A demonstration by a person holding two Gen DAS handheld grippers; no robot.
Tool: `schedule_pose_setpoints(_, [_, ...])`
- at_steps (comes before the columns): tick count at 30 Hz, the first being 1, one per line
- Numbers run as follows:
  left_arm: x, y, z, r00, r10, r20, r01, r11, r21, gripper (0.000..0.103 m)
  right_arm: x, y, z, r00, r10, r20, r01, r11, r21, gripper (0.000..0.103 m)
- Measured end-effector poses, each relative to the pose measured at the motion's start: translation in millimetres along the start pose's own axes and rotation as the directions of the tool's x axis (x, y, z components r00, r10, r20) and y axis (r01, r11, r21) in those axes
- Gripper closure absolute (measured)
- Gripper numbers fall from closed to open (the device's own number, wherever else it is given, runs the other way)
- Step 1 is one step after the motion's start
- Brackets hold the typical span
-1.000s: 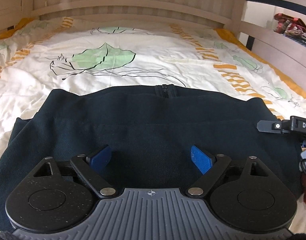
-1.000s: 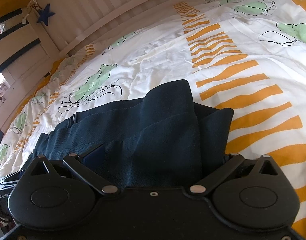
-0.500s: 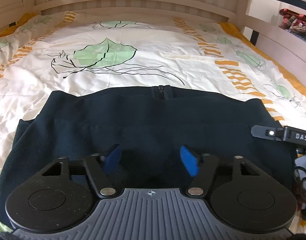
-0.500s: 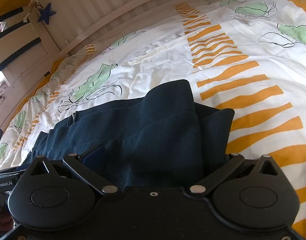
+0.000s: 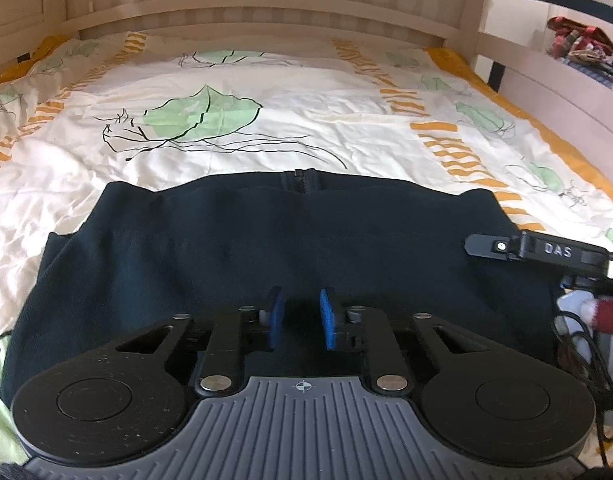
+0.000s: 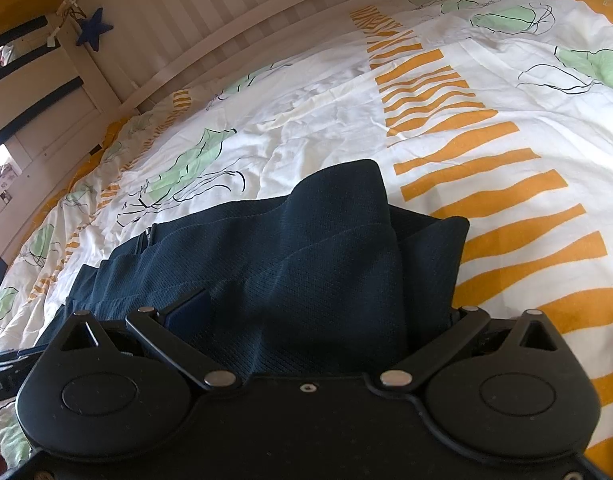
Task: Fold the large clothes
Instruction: 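Grasp the folded hoodie edge with both grippers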
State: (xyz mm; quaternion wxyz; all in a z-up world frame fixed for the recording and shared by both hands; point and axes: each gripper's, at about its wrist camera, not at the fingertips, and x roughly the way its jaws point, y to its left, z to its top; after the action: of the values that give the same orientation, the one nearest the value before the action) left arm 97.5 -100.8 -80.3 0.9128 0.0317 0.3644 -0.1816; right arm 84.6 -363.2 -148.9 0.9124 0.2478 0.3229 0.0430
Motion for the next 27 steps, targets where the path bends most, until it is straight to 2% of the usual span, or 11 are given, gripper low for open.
schedule_pose_setpoints(6, [14.4, -6.5, -12.9, 1.0, 0.03, -0.006, -0.029, 0.997, 0.066, 0.084, 0.1, -0.5, 0.1, 1.0, 0.001, 0.0, -0.001, 1.0, 0.001, 0.001])
schedule_pose_setpoints(12, [17.2, -6.7, -16.2, 0.999, 0.034, 0.001, -0.034, 0.998, 0.059, 0.084, -6.2, -3.2, -0.1, 1.0, 0.017, -0.014, -0.016, 0.999, 0.048, 0.001])
schedule_pose_setpoints(18, [16.0, -4.4, -17.3, 1.0, 0.023, -0.001, -0.023, 0.999, 0.047, 0.084, -24.3, -9.2, -8.0, 0.997, 0.04, -0.065, -0.029, 0.985, 0.168, 0.001])
schedule_pose_setpoints(23, [15.6, -5.8, -17.8, 1.0, 0.026, 0.002, -0.026, 0.998, 0.056, 0.084, -41.7, -16.9, -24.2, 0.992, 0.098, -0.085, -0.068, 0.952, 0.297, 0.001])
schedule_pose_setpoints(27, [15.9, -2.6, -16.1, 1.0, 0.016, -0.003, -0.016, 0.999, 0.047, 0.084, -47.3, -19.1, -27.2, 0.989, 0.116, -0.093, -0.078, 0.937, 0.34, 0.001])
